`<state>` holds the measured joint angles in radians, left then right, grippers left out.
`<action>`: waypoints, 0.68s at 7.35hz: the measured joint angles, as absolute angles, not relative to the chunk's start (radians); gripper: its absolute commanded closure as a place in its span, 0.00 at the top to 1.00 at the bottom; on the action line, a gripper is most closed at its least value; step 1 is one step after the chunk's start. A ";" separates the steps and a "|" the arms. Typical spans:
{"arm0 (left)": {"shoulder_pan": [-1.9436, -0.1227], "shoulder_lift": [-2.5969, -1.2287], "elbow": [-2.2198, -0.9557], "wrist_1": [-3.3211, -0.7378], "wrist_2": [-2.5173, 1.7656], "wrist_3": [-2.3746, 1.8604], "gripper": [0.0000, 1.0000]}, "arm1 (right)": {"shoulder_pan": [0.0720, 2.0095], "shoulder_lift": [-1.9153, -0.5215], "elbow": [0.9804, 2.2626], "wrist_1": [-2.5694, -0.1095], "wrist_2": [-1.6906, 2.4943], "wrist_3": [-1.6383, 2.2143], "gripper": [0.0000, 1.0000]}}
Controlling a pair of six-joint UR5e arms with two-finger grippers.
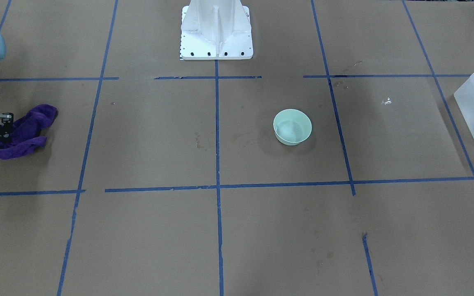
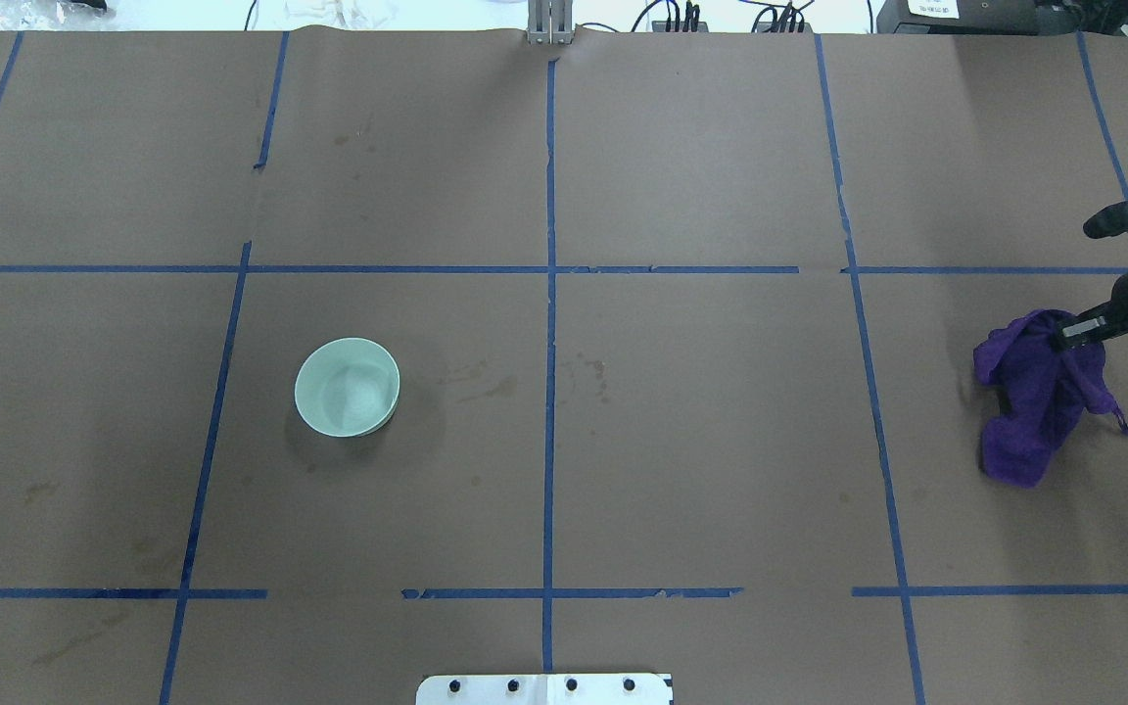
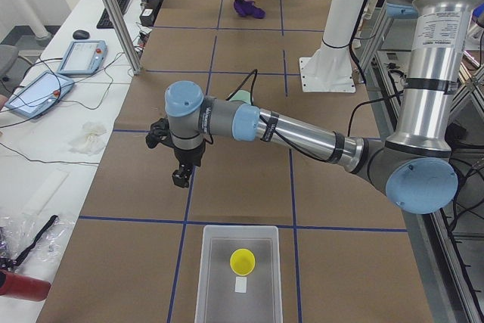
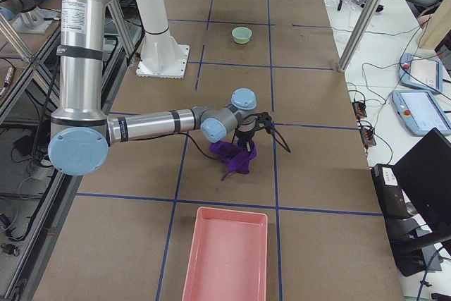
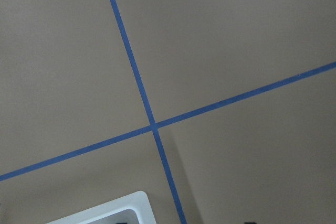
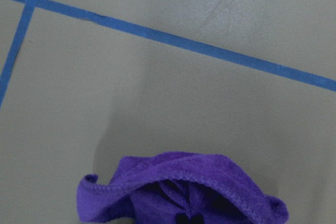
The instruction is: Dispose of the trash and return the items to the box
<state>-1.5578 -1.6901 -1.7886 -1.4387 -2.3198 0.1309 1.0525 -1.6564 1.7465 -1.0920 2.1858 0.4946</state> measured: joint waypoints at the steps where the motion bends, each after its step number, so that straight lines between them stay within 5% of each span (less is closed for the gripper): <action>1: -1.547 -1.720 -1.800 -1.436 -2.322 0.062 0.86 | 1.104 -1.658 1.759 -1.094 2.228 0.493 0.00; 5: -1.346 -1.800 -1.877 -1.492 -2.316 -0.293 0.94 | 1.368 -1.725 1.826 -1.103 2.403 0.404 0.00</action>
